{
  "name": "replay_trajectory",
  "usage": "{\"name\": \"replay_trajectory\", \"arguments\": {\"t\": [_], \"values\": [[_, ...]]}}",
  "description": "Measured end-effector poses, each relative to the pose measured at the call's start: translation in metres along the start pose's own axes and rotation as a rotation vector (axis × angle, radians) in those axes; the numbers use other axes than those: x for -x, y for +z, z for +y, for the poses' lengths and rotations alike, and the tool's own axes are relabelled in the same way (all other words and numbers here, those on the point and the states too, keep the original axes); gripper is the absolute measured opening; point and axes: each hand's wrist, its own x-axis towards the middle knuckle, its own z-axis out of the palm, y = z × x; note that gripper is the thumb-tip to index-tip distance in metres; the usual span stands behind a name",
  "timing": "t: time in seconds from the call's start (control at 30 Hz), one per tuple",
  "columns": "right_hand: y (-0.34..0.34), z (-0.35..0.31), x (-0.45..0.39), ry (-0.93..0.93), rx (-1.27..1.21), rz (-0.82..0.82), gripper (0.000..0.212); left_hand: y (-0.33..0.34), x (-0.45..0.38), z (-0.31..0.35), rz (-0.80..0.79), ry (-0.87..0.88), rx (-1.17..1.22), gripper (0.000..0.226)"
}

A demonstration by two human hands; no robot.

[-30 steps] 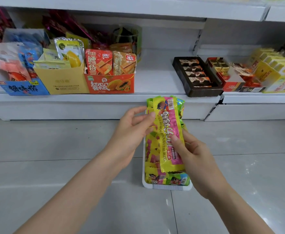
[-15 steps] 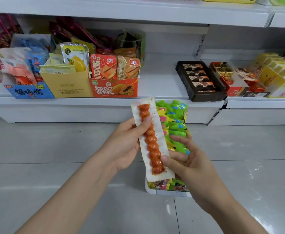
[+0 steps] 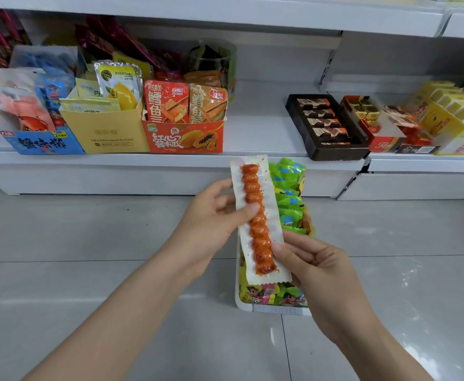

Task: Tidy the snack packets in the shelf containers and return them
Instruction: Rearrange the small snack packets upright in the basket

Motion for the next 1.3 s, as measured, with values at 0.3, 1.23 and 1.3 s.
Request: {"name": "replay_trajectory", "arguments": {"t": [0.3, 1.23, 1.3], "values": [[0.01, 0.001, 0.005, -0.169, 0.209, -0.052, 0.03, 0.007, 0.009, -0.001, -0.048, 0.1, -0.227, 0.034], [-0.013, -0.069, -0.012, -0.269, 0.403, 0.133, 0.034, 0.002, 0.006, 0.003, -0.154, -0.054, 0.073, 0.031], [-0.008, -0.081, -0.018, -0.284, 0.397, 0.093, 0.039, 0.005, 0.008, 0.002, -0.183, -0.053, 0.063, 0.033]]}}
